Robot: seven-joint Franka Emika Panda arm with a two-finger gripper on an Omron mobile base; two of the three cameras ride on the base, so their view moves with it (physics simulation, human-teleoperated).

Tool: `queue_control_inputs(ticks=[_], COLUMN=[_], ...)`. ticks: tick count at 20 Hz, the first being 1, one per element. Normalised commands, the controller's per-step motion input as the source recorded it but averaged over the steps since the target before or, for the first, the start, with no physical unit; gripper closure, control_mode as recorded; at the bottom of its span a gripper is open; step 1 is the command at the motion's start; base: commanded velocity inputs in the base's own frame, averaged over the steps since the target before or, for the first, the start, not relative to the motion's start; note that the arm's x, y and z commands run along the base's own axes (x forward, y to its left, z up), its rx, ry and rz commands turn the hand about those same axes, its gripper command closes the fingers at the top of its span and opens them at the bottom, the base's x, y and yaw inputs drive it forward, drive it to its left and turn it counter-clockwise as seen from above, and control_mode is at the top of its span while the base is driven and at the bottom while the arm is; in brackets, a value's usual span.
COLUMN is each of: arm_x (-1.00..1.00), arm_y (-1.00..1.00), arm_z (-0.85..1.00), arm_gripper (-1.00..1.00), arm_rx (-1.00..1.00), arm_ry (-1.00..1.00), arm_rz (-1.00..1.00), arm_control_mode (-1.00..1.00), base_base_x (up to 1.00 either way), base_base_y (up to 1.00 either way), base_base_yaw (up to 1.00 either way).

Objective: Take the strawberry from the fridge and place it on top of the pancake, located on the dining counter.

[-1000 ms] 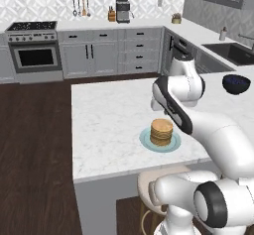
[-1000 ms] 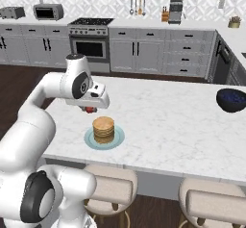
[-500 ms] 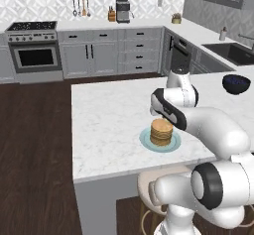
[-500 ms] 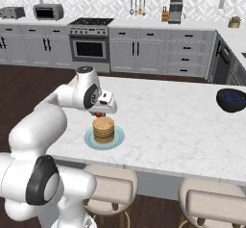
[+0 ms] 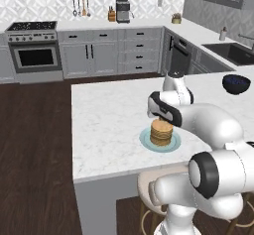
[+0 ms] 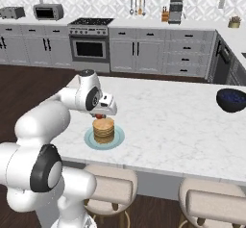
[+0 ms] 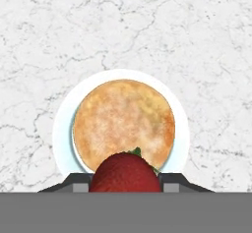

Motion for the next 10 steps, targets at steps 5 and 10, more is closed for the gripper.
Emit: queue_control_inputs(ticks=[5,10], arm_x=[0.00,0.05], arm_y=[0.00,0.00], arm_z=[-0.38,-0.25], arm_gripper=[1.00,1.00], arm_rx=[0.00,0.00], arm_ry=[0.00,0.00], arm_rz=[0.00,0.00], arm_control_mode=[-1.00,-1.00], base_base_x=[0.00,0.00], base_base_y=[0.00,0.00], base_base_yaw=[0.00,0.00])
